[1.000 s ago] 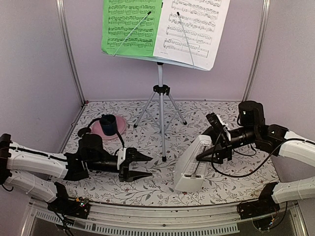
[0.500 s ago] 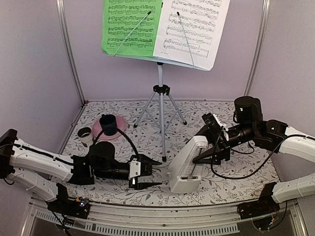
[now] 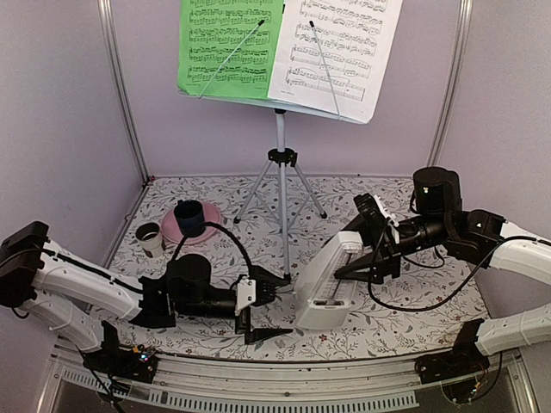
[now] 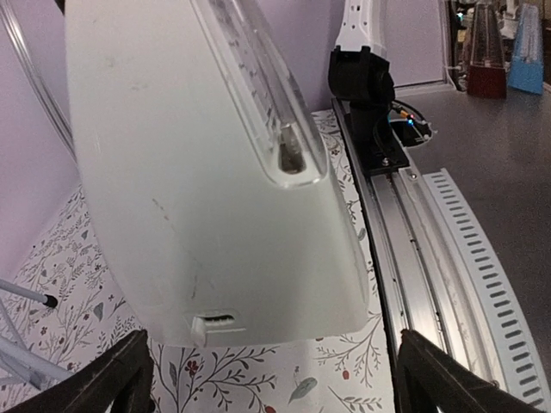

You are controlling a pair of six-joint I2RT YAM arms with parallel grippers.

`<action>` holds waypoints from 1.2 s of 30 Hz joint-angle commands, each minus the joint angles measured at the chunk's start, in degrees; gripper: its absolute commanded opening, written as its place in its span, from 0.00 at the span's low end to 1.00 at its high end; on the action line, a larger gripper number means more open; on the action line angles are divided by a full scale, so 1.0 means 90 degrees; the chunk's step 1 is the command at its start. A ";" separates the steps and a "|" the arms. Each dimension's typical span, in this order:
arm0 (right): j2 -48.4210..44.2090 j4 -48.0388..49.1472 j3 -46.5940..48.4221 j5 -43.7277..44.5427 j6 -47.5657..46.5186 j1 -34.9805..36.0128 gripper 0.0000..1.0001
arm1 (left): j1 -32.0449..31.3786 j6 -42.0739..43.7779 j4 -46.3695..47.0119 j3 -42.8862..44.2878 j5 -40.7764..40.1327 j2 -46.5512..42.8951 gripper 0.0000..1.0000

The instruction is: Set up the instrument practice props

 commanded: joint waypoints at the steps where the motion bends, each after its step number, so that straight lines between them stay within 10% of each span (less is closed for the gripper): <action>1: -0.0304 0.0704 0.0255 -0.0070 0.0022 0.0067 0.02 | -0.0093 -0.0560 0.0485 0.0057 -0.0039 0.0287 0.99; 21: -0.0309 0.0874 0.0164 0.0154 0.0129 0.0100 0.00 | -0.0196 -0.1064 0.0878 0.0302 -0.0467 0.0761 0.96; 36: -0.0324 0.0888 0.0086 0.0325 0.0148 0.0099 0.00 | -0.0278 -0.1001 0.0916 0.0242 -0.0931 0.0695 0.76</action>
